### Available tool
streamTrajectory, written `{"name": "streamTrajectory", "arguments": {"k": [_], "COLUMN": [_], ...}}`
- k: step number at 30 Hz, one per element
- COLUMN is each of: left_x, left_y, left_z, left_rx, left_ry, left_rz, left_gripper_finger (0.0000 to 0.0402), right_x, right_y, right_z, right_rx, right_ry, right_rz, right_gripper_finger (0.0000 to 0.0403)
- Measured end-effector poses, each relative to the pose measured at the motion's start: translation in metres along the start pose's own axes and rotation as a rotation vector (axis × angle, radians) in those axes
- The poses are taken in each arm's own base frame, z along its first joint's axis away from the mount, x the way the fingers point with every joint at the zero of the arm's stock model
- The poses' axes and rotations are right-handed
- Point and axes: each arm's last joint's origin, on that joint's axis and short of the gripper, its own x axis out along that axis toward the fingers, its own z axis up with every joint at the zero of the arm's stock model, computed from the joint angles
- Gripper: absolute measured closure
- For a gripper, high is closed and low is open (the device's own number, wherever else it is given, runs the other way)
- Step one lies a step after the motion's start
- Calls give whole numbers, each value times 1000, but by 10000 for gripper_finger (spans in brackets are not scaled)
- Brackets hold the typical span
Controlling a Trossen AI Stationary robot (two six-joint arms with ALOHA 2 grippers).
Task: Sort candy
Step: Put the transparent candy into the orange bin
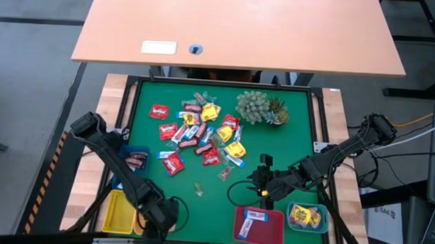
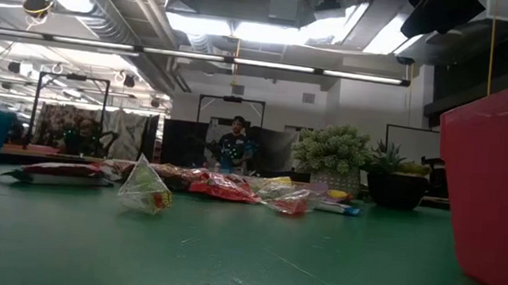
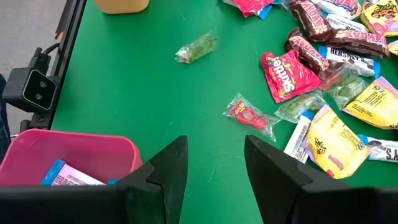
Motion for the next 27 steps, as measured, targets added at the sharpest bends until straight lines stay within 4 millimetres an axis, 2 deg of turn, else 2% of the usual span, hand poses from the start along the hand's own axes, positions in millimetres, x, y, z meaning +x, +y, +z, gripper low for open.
{"name": "streamTrajectory", "arguments": {"k": [7,18,22,27], "left_x": [1,1,0,-5], "left_y": [3,3,-2,-12], "left_z": [-7,-4,4,20], "left_rx": [-116,-103,-28,156], "left_ry": [-1,-110,-258,-547], "left_rz": [76,120,110,134], "left_gripper_finger": [337,276,267,267], "right_x": [0,0,0,0], "right_y": [0,0,0,0], "right_z": [0,0,0,0], "right_rx": [0,0,0,0], "right_ry": [0,0,0,0], "right_rz": [0,0,0,0], "right_gripper_finger": [244,244,244,244]}}
